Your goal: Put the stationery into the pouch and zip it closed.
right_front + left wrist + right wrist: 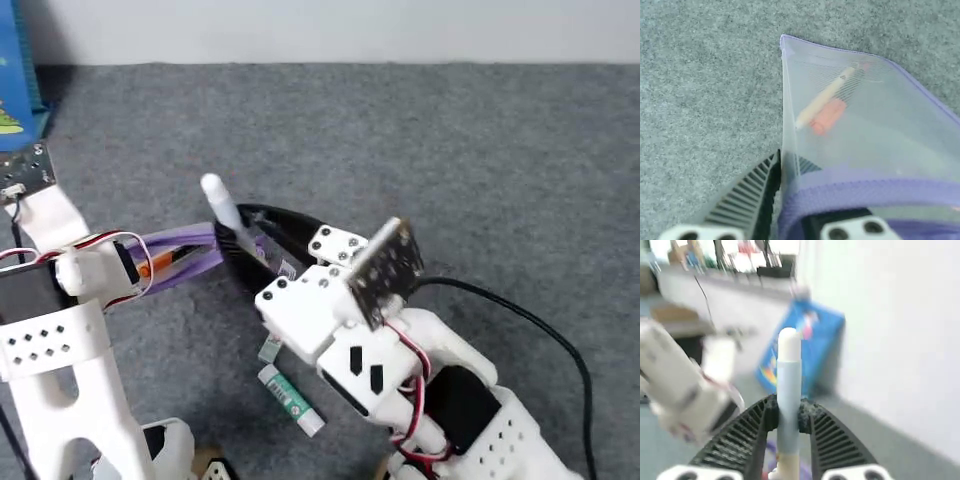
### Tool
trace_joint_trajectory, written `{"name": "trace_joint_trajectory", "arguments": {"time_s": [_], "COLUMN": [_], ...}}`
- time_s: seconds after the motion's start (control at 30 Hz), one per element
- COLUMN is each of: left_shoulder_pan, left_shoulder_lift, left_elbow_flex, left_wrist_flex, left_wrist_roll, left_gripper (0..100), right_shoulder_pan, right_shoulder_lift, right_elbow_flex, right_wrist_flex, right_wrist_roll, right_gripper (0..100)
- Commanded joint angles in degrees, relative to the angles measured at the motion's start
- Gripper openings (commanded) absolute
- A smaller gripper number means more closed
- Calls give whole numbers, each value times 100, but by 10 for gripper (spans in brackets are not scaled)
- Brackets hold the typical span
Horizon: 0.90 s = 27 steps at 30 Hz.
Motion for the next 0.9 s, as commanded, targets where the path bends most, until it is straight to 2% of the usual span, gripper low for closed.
{"name": "trace_joint_trajectory", "arguments": {"time_s": [0.0, 0.23, 0.4, 0.67, 0.87], "left_shoulder_pan": [9, 9, 9, -9, -9], "left_shoulder_lift": [44, 35, 35, 35, 35], "left_elbow_flex": [-31, -31, -31, -31, -31], "left_wrist_flex": [-105, -88, -79, -79, -70], "left_wrist_roll": [44, 44, 44, 44, 44], "left_gripper": [13, 13, 13, 13, 13], "right_shoulder_pan": [-268, -338, -268, -13, -13], "right_shoulder_lift": [-66, -48, 637, 2246, 2510], "right_elbow_flex": [88, 1064, 1407, 1530, 2057], "right_wrist_flex": [-980, -2888, -4119, -5165, -5604], "right_wrist_roll": [-35, -26, -26, -35, -35], "right_gripper": [8, 8, 8, 8, 8]}}
